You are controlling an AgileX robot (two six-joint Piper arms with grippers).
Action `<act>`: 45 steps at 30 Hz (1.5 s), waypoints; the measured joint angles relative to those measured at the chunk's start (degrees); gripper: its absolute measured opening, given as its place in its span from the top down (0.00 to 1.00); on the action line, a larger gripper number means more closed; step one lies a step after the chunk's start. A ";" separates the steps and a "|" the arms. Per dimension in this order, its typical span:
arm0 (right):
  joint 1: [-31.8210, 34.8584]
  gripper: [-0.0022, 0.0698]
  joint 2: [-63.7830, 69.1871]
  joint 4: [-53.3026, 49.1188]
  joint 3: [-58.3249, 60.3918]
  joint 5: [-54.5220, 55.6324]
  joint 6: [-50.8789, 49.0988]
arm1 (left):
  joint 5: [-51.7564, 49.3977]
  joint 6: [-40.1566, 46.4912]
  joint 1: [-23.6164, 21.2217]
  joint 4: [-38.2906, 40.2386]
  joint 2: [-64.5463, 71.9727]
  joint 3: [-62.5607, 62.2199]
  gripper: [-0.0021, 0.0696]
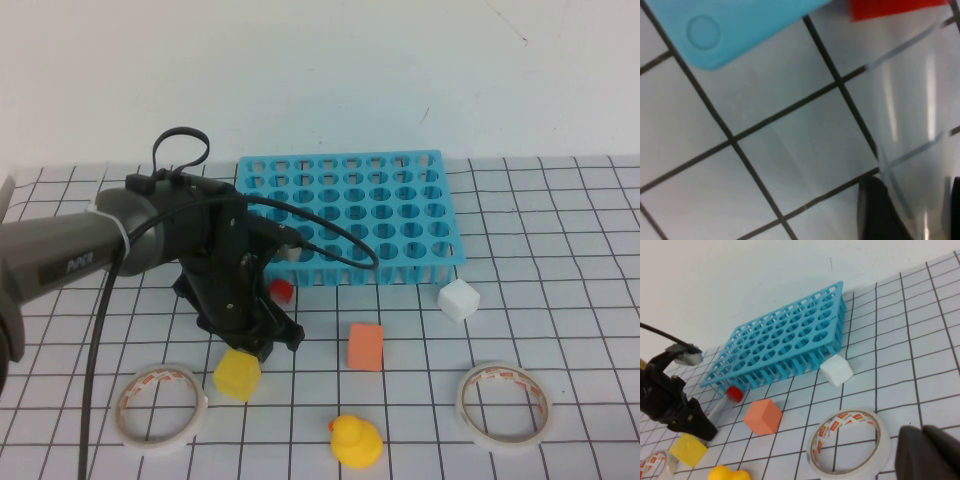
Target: Place the test tubes
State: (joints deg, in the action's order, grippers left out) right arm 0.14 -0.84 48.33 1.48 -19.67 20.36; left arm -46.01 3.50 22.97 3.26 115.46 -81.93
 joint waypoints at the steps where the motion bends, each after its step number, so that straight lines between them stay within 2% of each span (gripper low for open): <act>1: 0.00 0.97 0.00 0.00 0.00 0.00 0.00 | 0.00 0.00 0.00 0.00 0.23 0.00 0.60; 8: 0.00 0.97 0.00 0.00 0.00 0.00 0.00 | -0.43 0.00 0.00 -0.19 1.57 -0.51 0.67; 14: 0.00 0.97 0.00 0.14 0.00 0.55 0.00 | 1.64 0.00 0.00 -0.68 -0.46 -0.29 0.67; 20: 0.00 0.97 0.00 7.34 0.02 1.41 0.00 | 0.39 3.99 0.00 0.05 -10.21 2.68 0.67; 24: 0.00 0.97 0.00 12.27 0.02 2.30 0.00 | 5.25 8.30 0.00 4.65 -20.46 13.21 0.67; 25: 0.00 0.97 0.00 13.07 -0.13 1.89 0.48 | 9.11 10.95 0.00 8.39 -25.93 19.38 0.67; 29: 0.00 0.97 0.00 13.57 -3.86 0.28 2.94 | 15.23 18.73 0.00 19.05 -35.27 28.73 0.67; 31: 0.00 0.96 0.39 13.83 -5.85 -0.47 4.36 | 17.56 27.70 0.00 29.28 -38.88 32.91 0.67; 33: 0.00 0.92 2.72 15.55 -7.57 -1.64 6.99 | 18.87 41.26 0.00 42.19 -41.10 36.00 0.67; 36: 0.00 0.78 8.69 22.14 -9.50 -3.86 14.68 | 18.78 65.52 0.10 68.19 -42.84 39.97 0.67; 37: 0.00 0.69 11.77 26.47 -10.28 -4.86 19.37 | 18.33 74.33 0.10 76.88 -43.15 41.13 0.67; 39: 0.00 0.53 17.22 35.10 -11.77 -6.71 29.07 | 17.07 87.26 0.10 86.44 -43.38 42.66 0.67; 41: 0.00 0.41 21.78 41.63 -13.41 -9.20 38.41 | 15.75 94.59 0.10 90.44 -43.38 43.46 0.67; 45: 0.00 0.31 33.38 47.11 -18.46 -16.18 54.50 | 10.32 101.90 0.10 93.07 -43.38 43.72 0.67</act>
State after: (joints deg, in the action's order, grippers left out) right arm 0.14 32.54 95.44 -16.97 -35.85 74.86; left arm -35.68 105.40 23.08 96.34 72.07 -38.21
